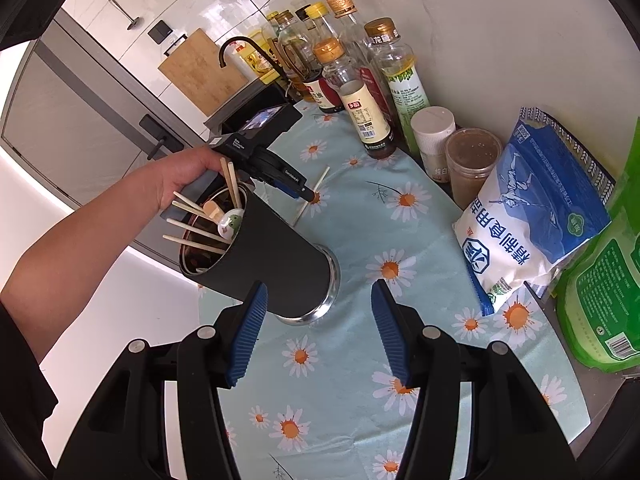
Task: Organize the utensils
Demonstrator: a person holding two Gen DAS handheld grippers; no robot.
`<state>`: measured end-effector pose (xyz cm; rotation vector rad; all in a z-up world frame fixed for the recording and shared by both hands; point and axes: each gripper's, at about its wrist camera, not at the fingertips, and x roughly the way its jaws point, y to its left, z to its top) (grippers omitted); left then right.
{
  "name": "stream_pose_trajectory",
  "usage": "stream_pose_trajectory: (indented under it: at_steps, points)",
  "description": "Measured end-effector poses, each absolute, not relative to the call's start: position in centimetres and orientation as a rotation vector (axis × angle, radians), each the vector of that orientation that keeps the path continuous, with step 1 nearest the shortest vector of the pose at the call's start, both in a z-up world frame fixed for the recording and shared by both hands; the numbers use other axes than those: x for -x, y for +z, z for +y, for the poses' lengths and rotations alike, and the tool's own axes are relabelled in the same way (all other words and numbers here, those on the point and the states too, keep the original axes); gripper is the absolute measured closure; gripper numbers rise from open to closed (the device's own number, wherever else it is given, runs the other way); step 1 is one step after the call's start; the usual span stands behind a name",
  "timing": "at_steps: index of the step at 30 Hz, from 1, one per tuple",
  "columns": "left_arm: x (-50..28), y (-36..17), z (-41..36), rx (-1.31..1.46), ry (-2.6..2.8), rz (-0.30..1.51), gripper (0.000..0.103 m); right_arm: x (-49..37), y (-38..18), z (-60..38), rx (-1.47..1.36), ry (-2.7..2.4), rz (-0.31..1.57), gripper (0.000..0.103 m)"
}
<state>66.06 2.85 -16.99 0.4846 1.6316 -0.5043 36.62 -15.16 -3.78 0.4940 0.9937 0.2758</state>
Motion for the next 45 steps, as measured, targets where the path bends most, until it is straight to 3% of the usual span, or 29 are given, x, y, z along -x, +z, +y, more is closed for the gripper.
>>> stream_pose_trajectory:
  at_steps: [2, 4, 8, 13, 24, 45]
  points:
    - [-66.2, -17.3, 3.4, -0.524, -0.504, 1.611, 0.079, -36.6, -3.8, -15.2, -0.494, 0.278, 0.995, 0.048]
    - [-66.1, -17.3, 3.2, -0.525, -0.499, 1.61, 0.091, -36.6, -3.8, -15.1, -0.492, 0.281, 0.995, 0.048]
    - [-65.4, -17.3, 2.5, -0.534, -0.507, 1.604, 0.099, -36.7, -3.9, -15.0, -0.496, 0.287, 0.995, 0.048]
    - [-64.6, -17.7, 1.7, -0.514, -0.497, 1.596, 0.099, -36.6, -3.9, -15.0, -0.497, 0.285, 0.995, 0.048]
    - [-65.0, -13.3, 5.5, -0.491, -0.428, 1.522, 0.099, -36.3, -2.9, -14.2, -0.482, 0.31, 0.972, 0.048]
    - [-56.4, 3.7, 14.2, -0.323, -0.324, 1.252, 0.099, -34.5, 1.8, -10.7, -0.38, 0.469, 0.879, 0.048]
